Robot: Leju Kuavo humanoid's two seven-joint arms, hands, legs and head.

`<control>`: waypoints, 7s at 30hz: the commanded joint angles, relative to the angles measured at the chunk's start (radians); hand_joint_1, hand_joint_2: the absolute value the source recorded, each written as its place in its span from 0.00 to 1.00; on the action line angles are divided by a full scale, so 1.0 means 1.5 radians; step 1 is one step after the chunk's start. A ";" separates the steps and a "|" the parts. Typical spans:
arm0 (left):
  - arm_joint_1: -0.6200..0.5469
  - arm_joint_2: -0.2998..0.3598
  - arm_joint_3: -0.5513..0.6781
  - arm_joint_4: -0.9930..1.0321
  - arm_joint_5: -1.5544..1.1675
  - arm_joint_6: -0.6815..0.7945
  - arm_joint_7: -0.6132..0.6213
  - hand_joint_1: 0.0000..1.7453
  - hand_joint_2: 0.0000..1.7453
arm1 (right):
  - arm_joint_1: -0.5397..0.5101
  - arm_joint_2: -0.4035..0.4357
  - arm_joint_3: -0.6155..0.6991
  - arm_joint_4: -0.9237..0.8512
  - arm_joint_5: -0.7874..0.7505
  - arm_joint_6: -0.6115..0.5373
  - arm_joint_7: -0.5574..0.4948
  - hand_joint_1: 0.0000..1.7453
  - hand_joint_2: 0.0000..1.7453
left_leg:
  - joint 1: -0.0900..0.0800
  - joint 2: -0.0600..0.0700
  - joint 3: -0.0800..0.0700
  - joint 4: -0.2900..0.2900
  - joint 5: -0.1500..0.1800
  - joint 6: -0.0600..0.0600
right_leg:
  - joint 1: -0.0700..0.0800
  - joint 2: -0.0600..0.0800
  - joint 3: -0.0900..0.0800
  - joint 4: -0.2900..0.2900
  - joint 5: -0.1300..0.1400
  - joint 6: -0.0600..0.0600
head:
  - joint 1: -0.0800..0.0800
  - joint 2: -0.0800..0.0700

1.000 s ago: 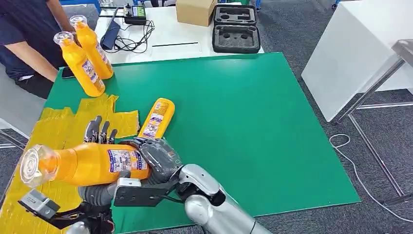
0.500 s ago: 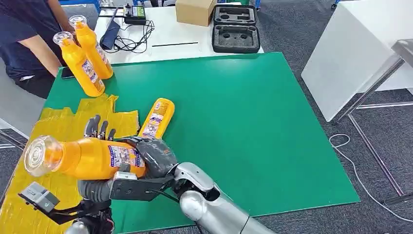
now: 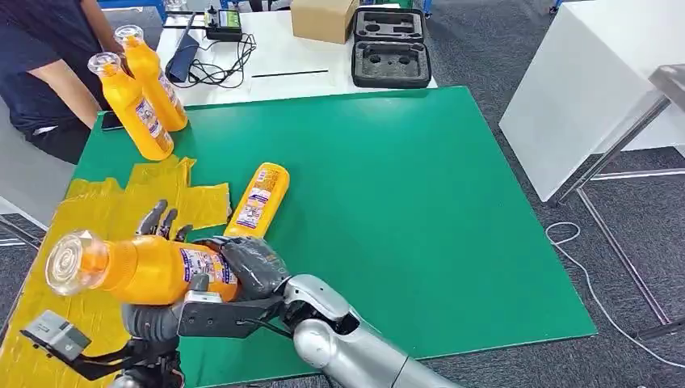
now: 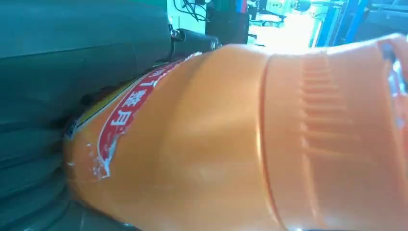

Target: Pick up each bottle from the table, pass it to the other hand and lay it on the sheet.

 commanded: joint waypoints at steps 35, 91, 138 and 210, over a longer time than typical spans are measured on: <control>0.031 0.015 0.081 -0.005 -0.315 0.133 -0.006 1.00 1.00 | 0.251 -0.217 -0.245 -0.256 -0.374 0.153 -0.188 0.00 0.00 | 0.000 -0.005 0.002 -0.001 -0.002 -0.001 | 0.000 -0.004 0.003 -0.002 -0.001 -0.001 | 0.000 0.000; -0.221 0.107 0.151 0.597 -1.044 0.415 0.228 1.00 1.00 | 0.249 -0.154 -0.366 -0.257 -0.491 0.395 -0.206 0.00 0.00 | 0.000 -0.002 0.003 -0.001 -0.001 -0.002 | 0.000 -0.001 0.004 -0.001 -0.001 -0.002 | 0.000 0.000; -0.146 0.090 0.292 0.618 -1.105 0.415 0.130 0.00 0.00 | 0.187 -0.132 -0.369 -0.146 -0.540 0.421 -0.205 0.00 0.00 | 0.000 0.002 0.013 -0.002 -0.004 -0.004 | 0.000 0.003 0.012 0.000 -0.002 -0.003 | 0.000 0.000; -0.227 0.134 0.040 0.162 -0.175 0.257 -0.142 0.00 0.00 | -0.032 -0.384 -0.388 -0.181 -0.026 0.114 -0.109 0.00 0.00 | -0.001 -0.004 0.005 0.000 -0.001 -0.002 | 0.000 -0.003 0.007 0.000 -0.001 -0.001 | 0.000 0.000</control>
